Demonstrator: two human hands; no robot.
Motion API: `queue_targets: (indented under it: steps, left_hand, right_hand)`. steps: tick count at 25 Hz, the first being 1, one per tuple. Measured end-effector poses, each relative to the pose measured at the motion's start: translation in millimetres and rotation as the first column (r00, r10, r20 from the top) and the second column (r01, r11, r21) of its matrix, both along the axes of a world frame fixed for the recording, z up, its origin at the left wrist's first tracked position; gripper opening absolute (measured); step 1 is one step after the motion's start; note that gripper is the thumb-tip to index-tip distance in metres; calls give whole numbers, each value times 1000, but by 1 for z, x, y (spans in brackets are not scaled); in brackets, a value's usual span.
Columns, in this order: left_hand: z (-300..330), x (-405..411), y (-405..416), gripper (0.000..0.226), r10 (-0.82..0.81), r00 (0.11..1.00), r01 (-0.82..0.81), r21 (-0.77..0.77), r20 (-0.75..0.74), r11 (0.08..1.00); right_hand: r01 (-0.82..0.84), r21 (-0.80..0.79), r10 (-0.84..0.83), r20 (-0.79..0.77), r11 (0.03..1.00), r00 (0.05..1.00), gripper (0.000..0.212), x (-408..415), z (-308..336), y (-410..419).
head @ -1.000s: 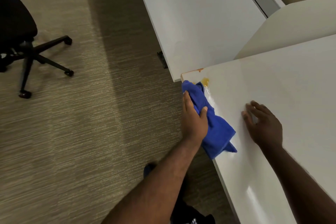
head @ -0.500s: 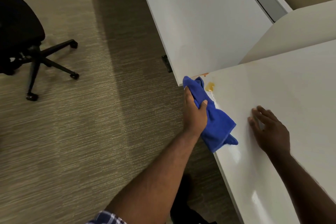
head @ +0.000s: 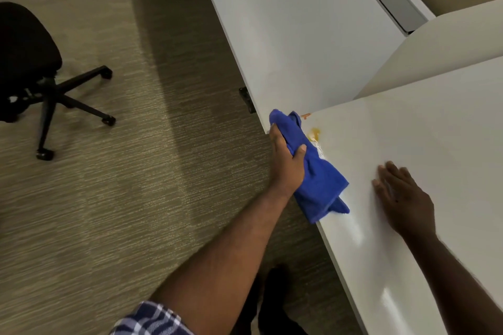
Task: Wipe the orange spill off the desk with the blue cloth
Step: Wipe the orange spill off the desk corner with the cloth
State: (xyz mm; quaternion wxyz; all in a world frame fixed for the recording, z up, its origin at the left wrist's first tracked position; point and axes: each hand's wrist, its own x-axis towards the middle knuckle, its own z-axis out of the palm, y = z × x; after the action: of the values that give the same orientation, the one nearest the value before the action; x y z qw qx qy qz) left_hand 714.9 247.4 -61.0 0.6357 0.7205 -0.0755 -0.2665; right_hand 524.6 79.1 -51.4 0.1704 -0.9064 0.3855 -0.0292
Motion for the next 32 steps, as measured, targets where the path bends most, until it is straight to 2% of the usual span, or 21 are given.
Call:
queue_targets:
  steps: [5,8,12,16,21,22,24,26,28,30,31,32]
  left_hand:
    - [-1,8,2,74,-25,999,25,-2,44,1000]
    - [-2,-35,10,76,-91,995,87,78,49,993]
    - [1,-91,20,77,-192,966,134,300,174,944]
    - [8,-115,15,72,-435,850,156,648,296,746]
    - [17,-104,-10,72,-574,754,131,783,320,608]
    - [19,-100,-16,71,-589,746,151,784,309,603]
    - [25,-94,-27,67,-569,775,277,663,274,695]
    - [34,-91,-30,61,-478,858,393,361,186,846]
    - [45,-91,-16,55,-294,951,286,88,95,954]
    - [47,-90,8,49,-122,975,117,38,187,992]
    - [43,-88,21,48,-75,962,65,45,262,997]
    - [36,-84,33,47,-48,946,33,52,319,998]
  right_hand:
    - [-36,64,39,-41,997,998,48,-2,-3,-1]
    - [-44,60,48,-71,997,996,49,-1,0,-4]
    - [-25,64,31,-95,998,995,52,3,12,1]
    - [-3,21,1,80,1000,997,50,9,19,38]
    - [-27,52,5,388,998,922,47,11,31,93]
    - [-21,77,-15,443,997,896,46,12,33,103]
    - [27,130,-95,552,991,828,45,15,37,117]
    - [71,185,-172,611,980,773,44,22,40,115]
    - [60,260,-208,592,964,778,45,32,38,105]
    - [-12,248,-94,409,969,908,49,49,29,98]
    - [-58,170,14,252,984,968,53,57,22,97]
    - [-108,84,99,105,991,990,57,63,14,98]
